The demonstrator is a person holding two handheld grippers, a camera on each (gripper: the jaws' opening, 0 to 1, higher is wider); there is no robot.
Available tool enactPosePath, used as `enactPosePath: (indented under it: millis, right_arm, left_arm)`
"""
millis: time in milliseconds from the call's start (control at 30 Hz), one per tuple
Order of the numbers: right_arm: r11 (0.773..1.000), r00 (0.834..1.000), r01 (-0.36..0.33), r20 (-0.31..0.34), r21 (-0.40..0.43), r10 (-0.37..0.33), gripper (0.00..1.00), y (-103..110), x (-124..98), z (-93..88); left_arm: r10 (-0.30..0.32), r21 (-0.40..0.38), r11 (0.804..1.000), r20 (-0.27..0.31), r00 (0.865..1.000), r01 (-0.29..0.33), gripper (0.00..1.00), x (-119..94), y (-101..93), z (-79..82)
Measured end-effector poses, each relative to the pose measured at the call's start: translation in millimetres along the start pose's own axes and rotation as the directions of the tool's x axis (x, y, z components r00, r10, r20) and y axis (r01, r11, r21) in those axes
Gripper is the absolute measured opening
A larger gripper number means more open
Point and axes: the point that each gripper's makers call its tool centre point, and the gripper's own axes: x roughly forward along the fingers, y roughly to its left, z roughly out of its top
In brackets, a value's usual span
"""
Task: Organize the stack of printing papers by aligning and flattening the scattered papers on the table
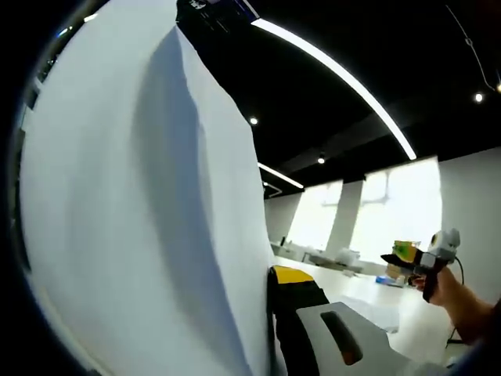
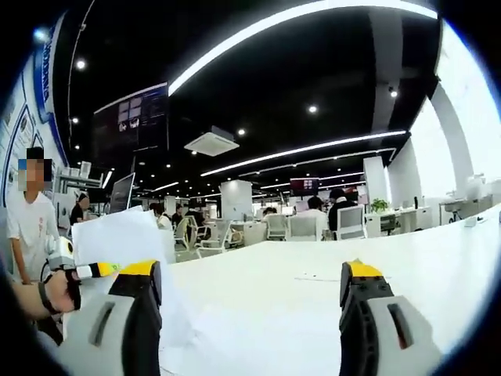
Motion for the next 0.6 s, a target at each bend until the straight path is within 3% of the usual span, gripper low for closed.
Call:
enactPosePath:
  millis: [267, 400, 600]
  right_arm:
    - [1.0, 1.0, 0.019, -0.002, -0.004, -0.019, 0.9, -8.0, -8.4, -0.3]
    - [0.996, 0.998, 0.053, -0.021, -0.075, -0.055, 0.9, -16.3, -15.8, -3.6]
    - [0.996, 0.998, 0.058, -0.029, -0.069, -0.06, 0.9, -19.8, -22.2, -5.4]
  left_arm:
    - [0.0, 0.0, 1.0, 0.0, 1.0, 0.0, 0.07, 0.1, -0.3, -0.2]
    - [0.0, 0.002, 1.0, -0.001, 1.0, 0.0, 0.07, 0.1, -0.8, -0.4]
    - [0.001, 0.002, 1.0, -0.001, 1.0, -0.001, 0.07, 0.2, -1.0, -0.4]
